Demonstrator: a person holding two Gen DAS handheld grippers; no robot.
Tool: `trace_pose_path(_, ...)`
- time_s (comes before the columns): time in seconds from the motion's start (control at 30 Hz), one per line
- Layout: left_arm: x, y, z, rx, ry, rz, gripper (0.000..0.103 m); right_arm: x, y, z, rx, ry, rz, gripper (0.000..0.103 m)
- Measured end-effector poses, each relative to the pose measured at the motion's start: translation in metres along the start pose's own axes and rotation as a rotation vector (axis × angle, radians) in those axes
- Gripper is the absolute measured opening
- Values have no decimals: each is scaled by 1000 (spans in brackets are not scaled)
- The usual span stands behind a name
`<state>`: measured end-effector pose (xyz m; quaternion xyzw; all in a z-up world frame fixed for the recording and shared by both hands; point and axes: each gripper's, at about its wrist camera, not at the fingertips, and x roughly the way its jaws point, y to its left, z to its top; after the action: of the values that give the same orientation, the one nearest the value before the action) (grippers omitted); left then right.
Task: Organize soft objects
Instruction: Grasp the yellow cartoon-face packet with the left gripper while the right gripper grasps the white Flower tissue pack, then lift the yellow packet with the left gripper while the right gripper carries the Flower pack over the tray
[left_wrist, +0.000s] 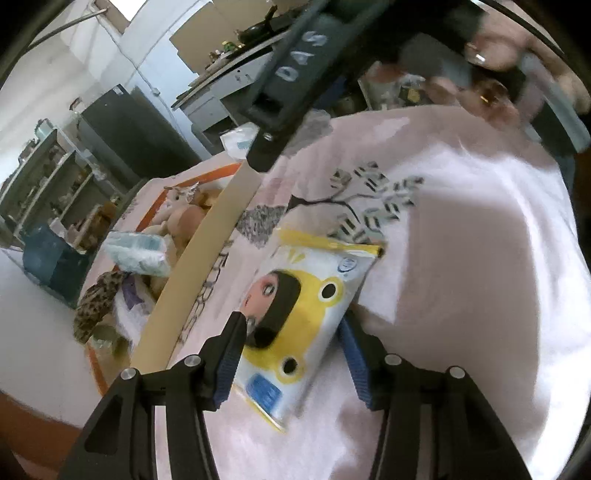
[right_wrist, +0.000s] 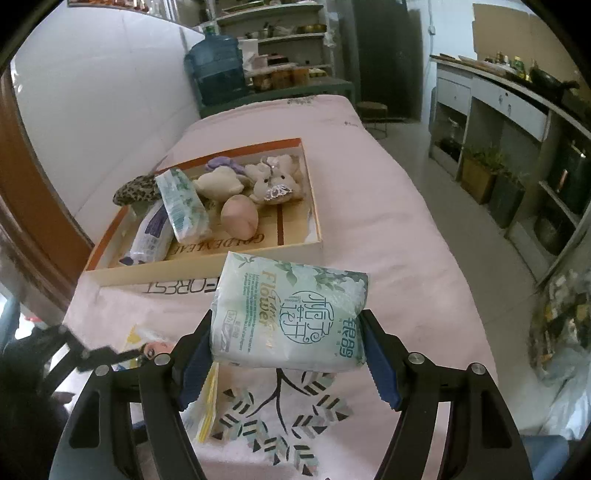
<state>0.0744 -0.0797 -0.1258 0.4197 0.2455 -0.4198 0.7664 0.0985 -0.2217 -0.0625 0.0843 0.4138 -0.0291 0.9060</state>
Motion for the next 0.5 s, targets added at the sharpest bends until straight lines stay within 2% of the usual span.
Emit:
trace_pose_path(0.1, 9, 12, 5, -69, -7, -46, 52, 3, -3, 0, 3, 5, 6, 75)
trace_pose_path(0.17, 13, 18, 6, -117, -14, -65, 41, 6, -4, 0, 6, 9, 7, 75)
trace_pose_path(0.23, 14, 20, 6, -147, -15, -49, 33, 7, -7, 0, 9, 9, 5, 75)
trace_pose_path(0.27, 13, 20, 7, -163, -18, -46, 25, 8, -8, 1, 11, 9, 5, 75)
trace_pose_path(0.37, 7, 26, 11, -247, -24, -40, 19, 9, -10, 2, 13, 6, 10, 75)
trace_pose_path(0.5, 3, 41, 8, -380, -39, -51, 16, 8, -7, 1, 6, -3, 24, 75)
